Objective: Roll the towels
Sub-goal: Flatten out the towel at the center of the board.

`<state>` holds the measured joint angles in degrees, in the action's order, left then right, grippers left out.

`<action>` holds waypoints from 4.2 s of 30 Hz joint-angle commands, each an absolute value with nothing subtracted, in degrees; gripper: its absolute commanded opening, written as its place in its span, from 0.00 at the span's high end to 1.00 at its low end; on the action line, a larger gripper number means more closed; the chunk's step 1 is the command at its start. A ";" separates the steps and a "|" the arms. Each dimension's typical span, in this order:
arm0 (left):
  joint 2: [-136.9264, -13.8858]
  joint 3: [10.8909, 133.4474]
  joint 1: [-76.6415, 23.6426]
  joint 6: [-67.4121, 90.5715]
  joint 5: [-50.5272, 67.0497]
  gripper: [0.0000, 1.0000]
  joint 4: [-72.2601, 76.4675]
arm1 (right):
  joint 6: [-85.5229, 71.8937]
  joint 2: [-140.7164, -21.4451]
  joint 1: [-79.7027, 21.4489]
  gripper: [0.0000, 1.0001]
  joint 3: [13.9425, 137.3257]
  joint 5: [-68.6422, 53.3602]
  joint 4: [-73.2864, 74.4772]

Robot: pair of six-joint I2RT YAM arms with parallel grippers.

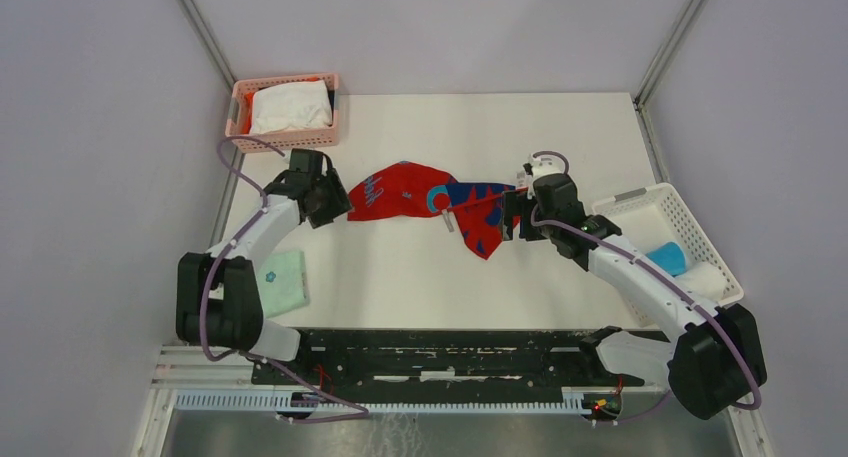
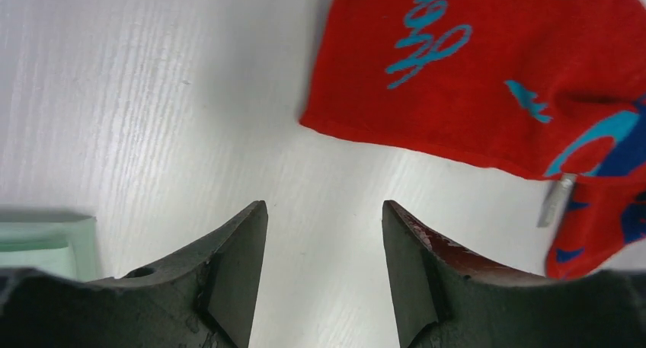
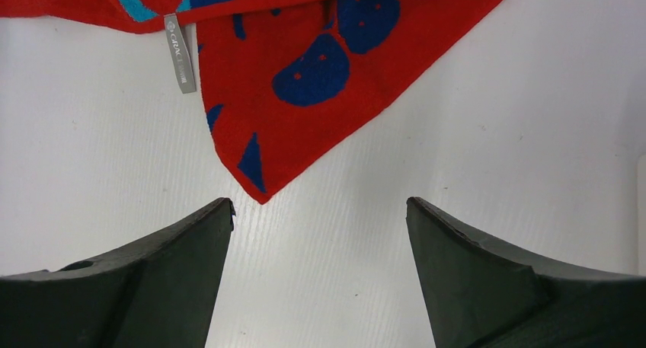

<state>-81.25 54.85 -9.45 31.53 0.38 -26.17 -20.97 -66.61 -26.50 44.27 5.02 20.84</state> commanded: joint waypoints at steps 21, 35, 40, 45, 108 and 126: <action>-108.11 74.15 -14.73 23.82 -13.24 0.45 -35.32 | -18.33 -67.19 -26.52 0.08 47.54 8.82 15.67; -110.69 74.60 -14.70 22.07 -16.17 0.83 -37.53 | -11.39 -76.13 -25.12 0.06 52.30 11.86 13.89; -106.67 74.65 -12.23 19.77 -17.60 0.90 -38.24 | -5.59 -81.24 -20.11 0.05 56.45 3.64 15.73; -106.05 75.02 -12.13 18.44 -16.41 0.90 -38.40 | 1.22 -87.12 -15.03 0.03 60.50 -1.20 17.22; -63.66 86.20 -8.97 20.14 -18.63 0.97 -53.47 | 21.81 -53.91 -12.64 0.99 74.96 -17.60 52.53; -107.62 92.84 -8.89 21.19 -15.60 0.97 -39.37 | 26.25 -100.24 -12.63 1.00 79.27 3.15 33.77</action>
<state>-98.43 83.99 -9.50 20.49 -15.35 -44.31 23.27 -95.64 -13.02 75.20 -5.04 41.58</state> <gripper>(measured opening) 0.119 0.015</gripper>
